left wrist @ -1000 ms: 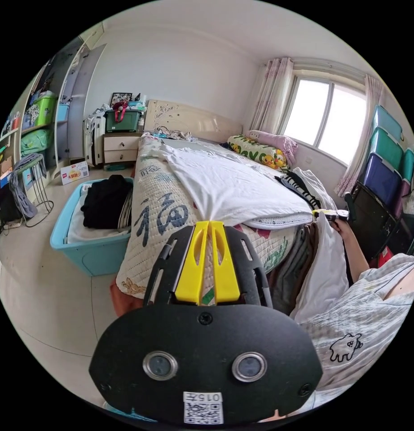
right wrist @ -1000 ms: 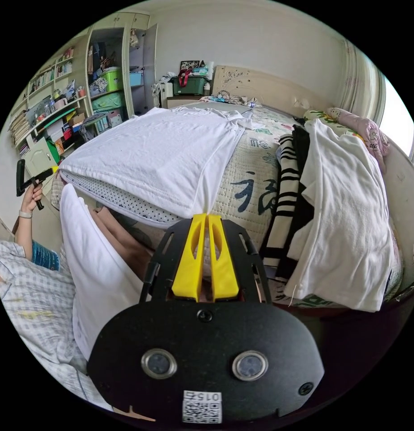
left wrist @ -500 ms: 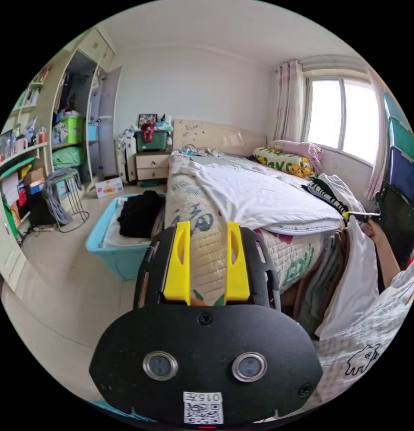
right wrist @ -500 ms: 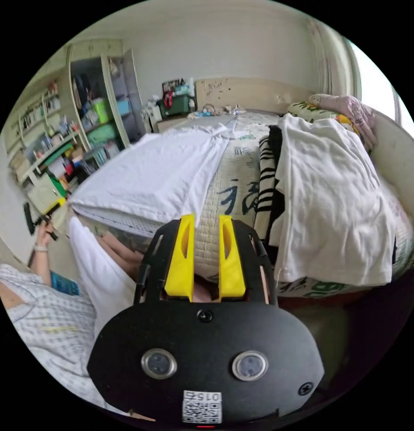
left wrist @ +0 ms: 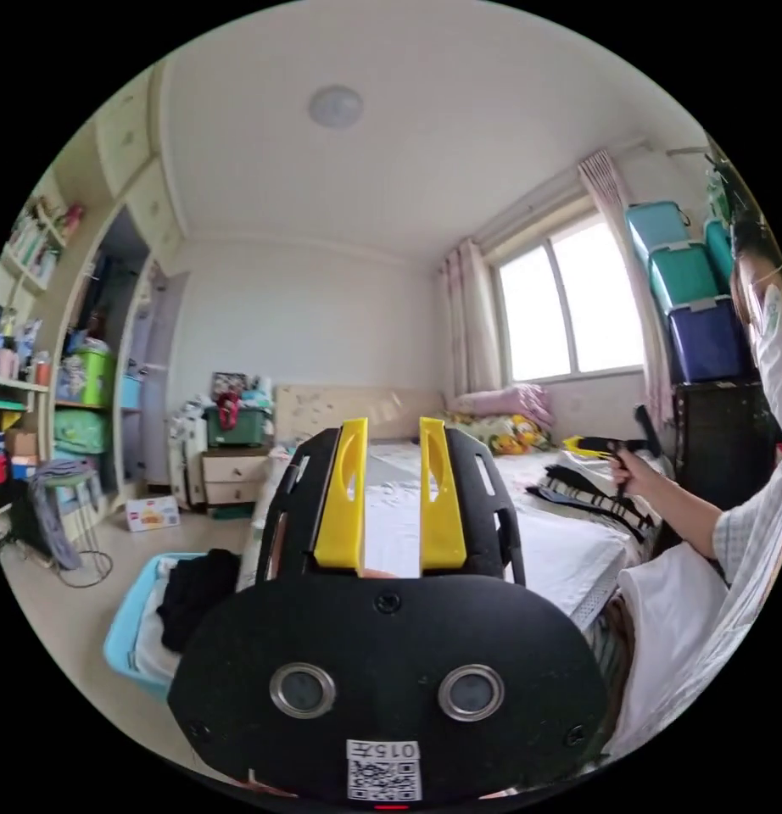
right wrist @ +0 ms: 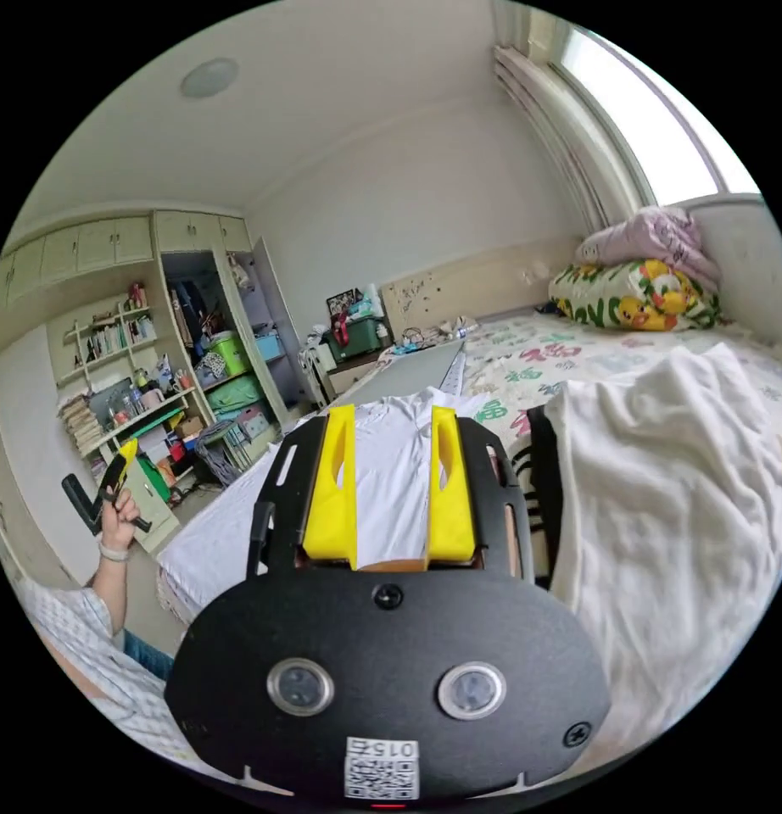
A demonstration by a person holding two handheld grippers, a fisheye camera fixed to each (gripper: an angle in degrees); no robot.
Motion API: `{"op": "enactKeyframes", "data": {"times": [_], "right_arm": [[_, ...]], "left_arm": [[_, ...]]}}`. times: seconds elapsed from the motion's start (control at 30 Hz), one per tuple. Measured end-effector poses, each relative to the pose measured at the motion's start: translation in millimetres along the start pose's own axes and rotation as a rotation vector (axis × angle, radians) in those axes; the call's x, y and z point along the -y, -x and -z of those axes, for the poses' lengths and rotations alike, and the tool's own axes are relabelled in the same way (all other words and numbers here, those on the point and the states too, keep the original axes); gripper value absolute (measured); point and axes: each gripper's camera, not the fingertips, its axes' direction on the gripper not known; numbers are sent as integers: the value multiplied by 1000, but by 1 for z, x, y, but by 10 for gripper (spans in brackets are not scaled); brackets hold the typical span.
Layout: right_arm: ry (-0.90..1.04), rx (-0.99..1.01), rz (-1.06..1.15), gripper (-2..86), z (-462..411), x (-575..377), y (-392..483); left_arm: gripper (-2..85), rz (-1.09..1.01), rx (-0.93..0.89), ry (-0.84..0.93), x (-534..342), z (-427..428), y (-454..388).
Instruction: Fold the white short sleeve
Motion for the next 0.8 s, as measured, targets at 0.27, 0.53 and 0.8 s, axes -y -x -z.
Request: {"op": "enactKeyframes", "data": {"times": [0.27, 0.53, 0.8], "right_arm": [[156, 35, -453, 138, -159, 148, -117], [288, 103, -525, 72, -212, 214, -159], [320, 130, -525, 11, -215, 255, -156]], "left_arm": [[81, 64, -203, 369, 80, -392, 0], [77, 30, -229, 757, 67, -826, -91], [86, 80, -132, 974, -29, -1044, -158]]}}
